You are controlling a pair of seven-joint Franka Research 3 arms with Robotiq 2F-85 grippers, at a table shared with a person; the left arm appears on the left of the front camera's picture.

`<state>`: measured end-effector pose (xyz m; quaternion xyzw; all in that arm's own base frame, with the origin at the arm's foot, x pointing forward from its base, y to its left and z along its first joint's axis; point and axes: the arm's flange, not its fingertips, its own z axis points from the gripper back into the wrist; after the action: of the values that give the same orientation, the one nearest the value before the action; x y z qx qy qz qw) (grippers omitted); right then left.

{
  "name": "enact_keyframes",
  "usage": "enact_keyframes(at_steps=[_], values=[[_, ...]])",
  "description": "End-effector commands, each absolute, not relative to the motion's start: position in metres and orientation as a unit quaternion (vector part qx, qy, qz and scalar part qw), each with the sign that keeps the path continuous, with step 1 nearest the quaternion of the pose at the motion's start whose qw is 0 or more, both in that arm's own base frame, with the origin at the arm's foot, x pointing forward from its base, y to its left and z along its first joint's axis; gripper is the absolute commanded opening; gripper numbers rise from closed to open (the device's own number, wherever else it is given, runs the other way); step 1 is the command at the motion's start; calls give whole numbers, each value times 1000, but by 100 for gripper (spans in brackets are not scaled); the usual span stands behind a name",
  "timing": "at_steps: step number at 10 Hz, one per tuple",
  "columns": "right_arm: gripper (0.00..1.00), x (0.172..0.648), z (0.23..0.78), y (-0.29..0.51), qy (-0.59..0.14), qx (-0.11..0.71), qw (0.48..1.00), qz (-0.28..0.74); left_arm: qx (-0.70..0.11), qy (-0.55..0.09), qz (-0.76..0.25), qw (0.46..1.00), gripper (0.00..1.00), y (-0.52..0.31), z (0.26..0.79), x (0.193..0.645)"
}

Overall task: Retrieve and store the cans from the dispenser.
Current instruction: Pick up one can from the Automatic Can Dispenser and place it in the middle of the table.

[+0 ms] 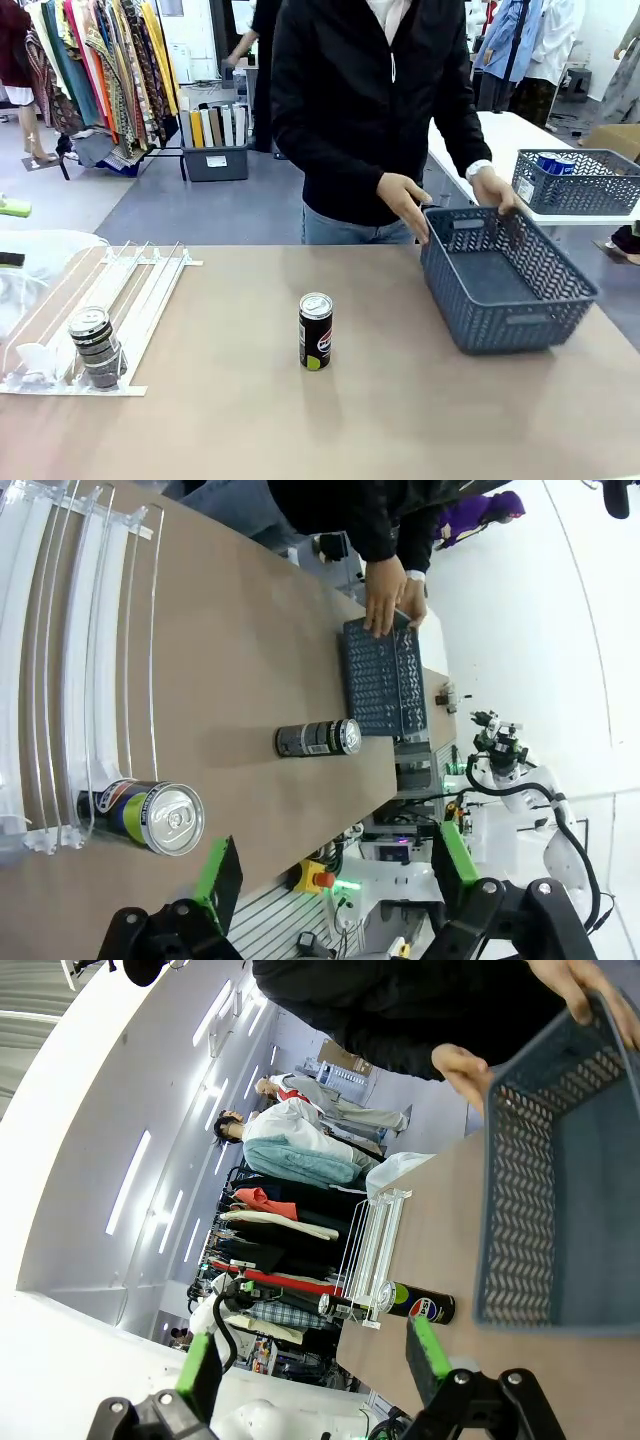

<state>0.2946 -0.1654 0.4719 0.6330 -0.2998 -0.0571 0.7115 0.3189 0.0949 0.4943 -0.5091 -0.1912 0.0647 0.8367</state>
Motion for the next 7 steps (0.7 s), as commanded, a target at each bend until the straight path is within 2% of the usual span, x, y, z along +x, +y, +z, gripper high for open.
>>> enact_keyframes(at_steps=[1,7], values=[[100,296,476,-165,-303,638,706,-58,-516,-189,69,833,100,97,500,317],[100,296,476,-165,-303,638,706,-58,-516,-189,69,833,100,97,500,317]])
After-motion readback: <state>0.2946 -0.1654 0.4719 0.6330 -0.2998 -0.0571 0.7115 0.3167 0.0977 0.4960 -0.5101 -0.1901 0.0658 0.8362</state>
